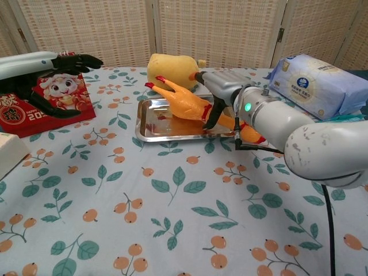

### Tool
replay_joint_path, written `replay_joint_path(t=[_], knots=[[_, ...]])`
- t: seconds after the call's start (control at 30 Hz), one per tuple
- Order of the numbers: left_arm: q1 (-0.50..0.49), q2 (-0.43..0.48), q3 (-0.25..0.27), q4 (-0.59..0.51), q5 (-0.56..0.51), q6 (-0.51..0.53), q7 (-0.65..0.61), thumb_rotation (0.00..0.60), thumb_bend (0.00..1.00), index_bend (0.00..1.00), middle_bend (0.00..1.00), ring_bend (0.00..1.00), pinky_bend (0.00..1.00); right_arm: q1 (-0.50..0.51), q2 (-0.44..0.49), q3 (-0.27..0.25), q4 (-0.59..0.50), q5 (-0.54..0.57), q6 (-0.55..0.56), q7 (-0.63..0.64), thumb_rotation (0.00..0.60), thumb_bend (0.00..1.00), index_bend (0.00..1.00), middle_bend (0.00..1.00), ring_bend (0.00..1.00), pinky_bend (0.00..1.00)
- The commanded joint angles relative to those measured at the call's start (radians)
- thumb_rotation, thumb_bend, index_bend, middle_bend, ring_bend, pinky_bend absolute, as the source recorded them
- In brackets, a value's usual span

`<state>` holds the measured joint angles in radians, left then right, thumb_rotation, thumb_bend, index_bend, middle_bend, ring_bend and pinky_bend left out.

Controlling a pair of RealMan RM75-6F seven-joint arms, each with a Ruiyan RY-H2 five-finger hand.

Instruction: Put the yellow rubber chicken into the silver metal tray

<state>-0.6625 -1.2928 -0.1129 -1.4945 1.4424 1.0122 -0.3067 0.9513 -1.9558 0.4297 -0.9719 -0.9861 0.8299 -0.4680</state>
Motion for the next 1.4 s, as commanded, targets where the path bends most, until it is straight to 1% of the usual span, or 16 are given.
replay_joint_path(t=[0.03, 0.1, 0.2, 0.27, 0.33, 0.47, 0.53, 0.6, 0.7, 0.83, 0.9, 0.97, 1.17, 1.27, 1.33, 1.4], knots=[[0.006, 0.012, 0.001, -0.020, -0.001, 0.008, 0.015, 0.600, 0.29, 0.00, 0.00, 0.00, 0.02, -0.095, 0.225, -0.002, -0.342, 0.067, -0.041, 0.012, 0.600, 0.00, 0.00, 0.00, 0.00, 0.00], [0.010, 0.018, 0.002, -0.033, 0.000, 0.014, 0.024, 0.600, 0.29, 0.00, 0.00, 0.00, 0.02, -0.126, 0.282, -0.010, -0.434, 0.048, -0.020, 0.037, 0.600, 0.00, 0.00, 0.00, 0.00, 0.00], [0.029, 0.042, 0.014, -0.063, 0.013, 0.042, 0.057, 0.600, 0.29, 0.00, 0.00, 0.00, 0.02, -0.195, 0.375, -0.041, -0.575, -0.033, 0.057, 0.079, 0.600, 0.00, 0.00, 0.00, 0.00, 0.00], [0.051, 0.064, 0.024, -0.088, 0.019, 0.071, 0.094, 0.600, 0.30, 0.00, 0.00, 0.00, 0.02, -0.243, 0.433, -0.083, -0.641, -0.100, 0.117, 0.080, 0.600, 0.00, 0.00, 0.00, 0.00, 0.00], [0.091, 0.095, 0.040, -0.112, 0.020, 0.121, 0.156, 0.600, 0.31, 0.00, 0.00, 0.00, 0.02, -0.307, 0.476, -0.134, -0.687, -0.189, 0.228, 0.066, 0.600, 0.00, 0.00, 0.00, 0.00, 0.00], [0.192, 0.127, 0.065, -0.140, 0.016, 0.255, 0.208, 0.600, 0.35, 0.00, 0.00, 0.00, 0.02, -0.432, 0.517, -0.242, -0.693, -0.372, 0.459, 0.025, 0.600, 0.00, 0.00, 0.00, 0.00, 0.00], [0.259, 0.120, 0.078, -0.112, 0.026, 0.353, 0.199, 0.600, 0.38, 0.00, 0.00, 0.00, 0.02, -0.496, 0.532, -0.294, -0.664, -0.434, 0.559, -0.005, 0.600, 0.00, 0.00, 0.00, 0.00, 0.00], [0.324, 0.106, 0.093, -0.057, 0.036, 0.445, 0.227, 0.600, 0.38, 0.00, 0.00, 0.00, 0.01, -0.561, 0.564, -0.346, -0.662, -0.468, 0.627, -0.008, 0.600, 0.00, 0.00, 0.00, 0.00, 0.00], [0.408, 0.095, 0.114, -0.021, 0.027, 0.537, 0.238, 0.600, 0.38, 0.00, 0.00, 0.00, 0.01, -0.644, 0.617, -0.416, -0.671, -0.515, 0.704, 0.030, 0.600, 0.00, 0.00, 0.00, 0.00, 0.00], [0.517, 0.097, 0.166, 0.009, 0.060, 0.637, 0.132, 0.600, 0.38, 0.00, 0.00, 0.00, 0.00, -0.771, 0.667, -0.494, -0.643, -0.572, 0.836, 0.113, 0.600, 0.00, 0.00, 0.00, 0.00, 0.00], [0.550, 0.088, 0.170, 0.037, 0.073, 0.680, 0.122, 0.600, 0.38, 0.00, 0.00, 0.00, 0.00, -0.815, 0.682, -0.512, -0.617, -0.583, 0.881, 0.169, 0.600, 0.00, 0.00, 0.00, 0.00, 0.00], [0.568, 0.093, 0.175, 0.049, 0.108, 0.719, 0.178, 0.600, 0.38, 0.00, 0.00, 0.00, 0.00, -0.851, 0.697, -0.513, -0.589, -0.580, 0.917, 0.240, 0.600, 0.00, 0.00, 0.00, 0.00, 0.00], [0.591, 0.101, 0.179, 0.030, 0.118, 0.733, 0.230, 0.600, 0.38, 0.00, 0.00, 0.00, 0.00, -0.862, 0.740, -0.506, -0.580, -0.569, 0.902, 0.294, 0.600, 0.00, 0.00, 0.00, 0.00, 0.00], [0.588, 0.135, 0.206, -0.018, 0.113, 0.663, 0.267, 0.600, 0.39, 0.00, 0.00, 0.00, 0.00, -0.866, 0.779, -0.499, -0.602, -0.547, 0.873, 0.325, 0.600, 0.00, 0.00, 0.00, 0.00, 0.00], [0.575, 0.157, 0.220, -0.062, 0.101, 0.593, 0.328, 0.600, 0.39, 0.00, 0.00, 0.00, 0.00, -0.866, 0.793, -0.497, -0.606, -0.550, 0.853, 0.318, 0.600, 0.00, 0.00, 0.00, 0.00, 0.00], [0.570, 0.151, 0.219, -0.075, 0.124, 0.589, 0.363, 0.600, 0.39, 0.00, 0.00, 0.00, 0.00, -0.862, 0.786, -0.489, -0.605, -0.546, 0.834, 0.313, 0.600, 0.00, 0.00, 0.00, 0.00, 0.00]])
